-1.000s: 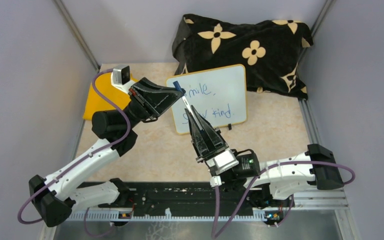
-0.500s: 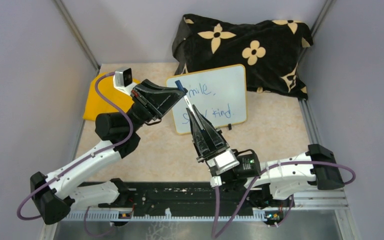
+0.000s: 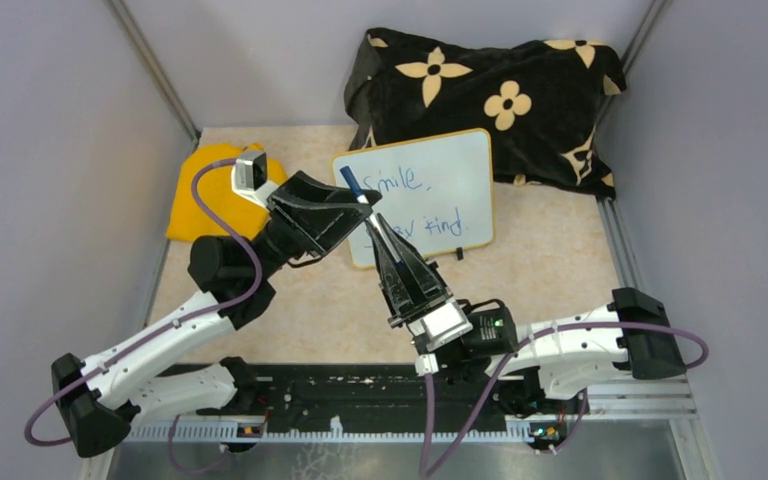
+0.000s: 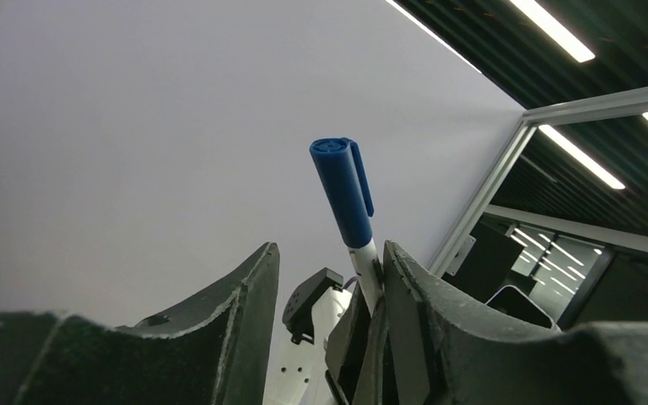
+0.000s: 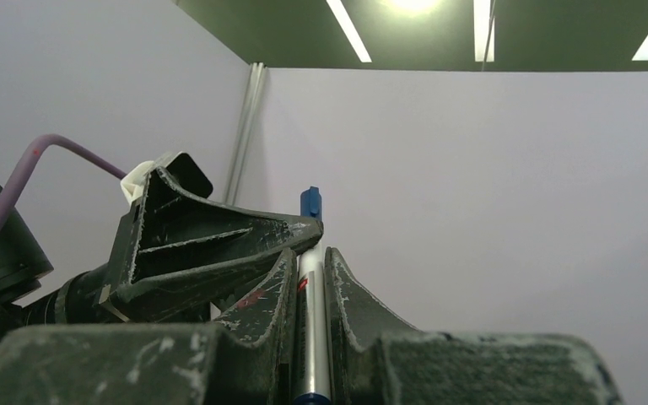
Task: Write a sentence on the whiteboard
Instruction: Close the whiteboard marker at the center of the board.
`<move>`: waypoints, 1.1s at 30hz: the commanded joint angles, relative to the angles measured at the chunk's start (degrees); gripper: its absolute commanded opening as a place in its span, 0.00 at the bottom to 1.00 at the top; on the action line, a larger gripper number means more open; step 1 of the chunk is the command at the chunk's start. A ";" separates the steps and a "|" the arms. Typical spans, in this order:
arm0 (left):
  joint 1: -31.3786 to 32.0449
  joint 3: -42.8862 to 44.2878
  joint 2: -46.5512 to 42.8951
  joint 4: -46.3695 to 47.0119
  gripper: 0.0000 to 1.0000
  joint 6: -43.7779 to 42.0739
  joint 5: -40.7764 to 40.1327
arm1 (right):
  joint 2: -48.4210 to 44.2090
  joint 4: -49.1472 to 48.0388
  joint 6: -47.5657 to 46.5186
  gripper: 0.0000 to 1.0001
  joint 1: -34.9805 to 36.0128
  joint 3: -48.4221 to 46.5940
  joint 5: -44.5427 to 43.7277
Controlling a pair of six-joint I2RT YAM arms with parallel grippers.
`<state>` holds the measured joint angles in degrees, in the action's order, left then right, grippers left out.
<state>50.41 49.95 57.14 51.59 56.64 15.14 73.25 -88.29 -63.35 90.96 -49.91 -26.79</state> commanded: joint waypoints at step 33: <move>-1.88 0.43 -5.27 -6.85 0.00 -8.18 -4.35 | -4.74 14.21 9.24 0.22 0.28 -3.03 -1.33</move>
<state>49.28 51.86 53.15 46.54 54.02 15.40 70.13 -78.85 -57.76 90.67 -49.98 -26.89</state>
